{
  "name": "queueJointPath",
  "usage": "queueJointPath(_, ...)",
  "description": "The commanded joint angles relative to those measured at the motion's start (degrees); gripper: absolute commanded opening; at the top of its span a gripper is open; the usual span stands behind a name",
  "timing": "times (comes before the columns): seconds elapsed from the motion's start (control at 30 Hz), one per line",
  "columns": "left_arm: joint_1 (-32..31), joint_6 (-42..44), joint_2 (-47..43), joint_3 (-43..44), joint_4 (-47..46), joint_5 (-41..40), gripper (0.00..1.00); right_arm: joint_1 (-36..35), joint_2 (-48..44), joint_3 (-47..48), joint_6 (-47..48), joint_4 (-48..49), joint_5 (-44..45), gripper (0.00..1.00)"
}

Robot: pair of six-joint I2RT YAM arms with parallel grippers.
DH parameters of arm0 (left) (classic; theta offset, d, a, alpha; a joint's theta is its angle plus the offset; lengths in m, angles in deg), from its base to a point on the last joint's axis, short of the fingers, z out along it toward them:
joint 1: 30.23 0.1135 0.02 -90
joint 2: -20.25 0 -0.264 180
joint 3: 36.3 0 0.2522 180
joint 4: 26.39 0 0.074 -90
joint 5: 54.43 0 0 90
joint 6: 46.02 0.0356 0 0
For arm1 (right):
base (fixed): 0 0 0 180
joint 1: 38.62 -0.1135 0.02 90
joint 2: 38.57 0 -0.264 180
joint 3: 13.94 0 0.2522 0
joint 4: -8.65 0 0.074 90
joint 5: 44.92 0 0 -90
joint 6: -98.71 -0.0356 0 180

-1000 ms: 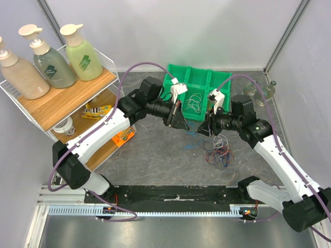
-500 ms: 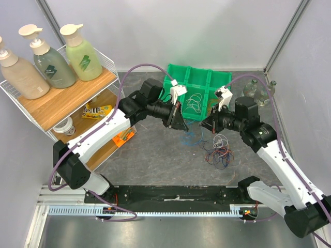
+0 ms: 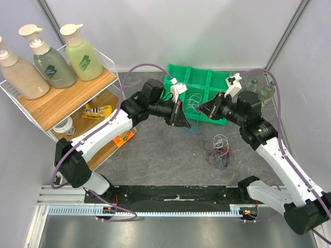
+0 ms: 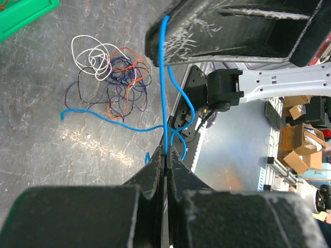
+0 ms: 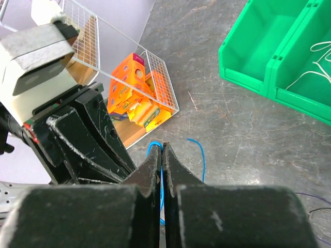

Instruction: Untangle the cables

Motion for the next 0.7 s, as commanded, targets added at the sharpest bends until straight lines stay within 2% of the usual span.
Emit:
queueJointPath(0.0, -0.17, -1.26, -0.47, -0.21, 2.90, -0.44, 0.02, 0.50, 1.25, 4.36, -4.36, 10.17, 5.49, 0.00)
queueJointPath(0.07, 0.01, -0.65, -1.78, 0.40, 4.83, -4.29, 0.12, 0.50, 2.57, 5.58, -1.39, 7.81, 5.40, 0.00)
queueJointPath(0.1, 0.01, -0.21, -2.49, 0.93, 5.80, -5.88, 0.20, 0.50, 3.44, 6.37, 0.20, 6.41, 5.14, 0.00)
queueJointPath(0.17, -0.08, 1.11, -4.86, 1.72, 7.74, -10.27, 0.42, 0.50, 4.94, 8.05, 3.63, 4.73, 5.40, 0.00)
queueJointPath(0.27, -0.08, 2.69, -9.77, 2.60, 9.93, -19.48, 0.81, 0.42, 7.57, 9.10, 6.01, 4.55, 4.97, 0.00)
queueJointPath(0.43, -0.16, 6.47, -16.98, 7.96, 14.51, -31.54, 0.86, 0.33, 13.11, 11.21, 6.98, 5.77, 6.54, 0.00)
queueJointPath(0.67, -0.16, 7.62, -24.99, 9.28, 15.91, -34.81, 0.85, -0.90, 24.71, 15.96, 6.98, 9.02, 13.04, 0.00)
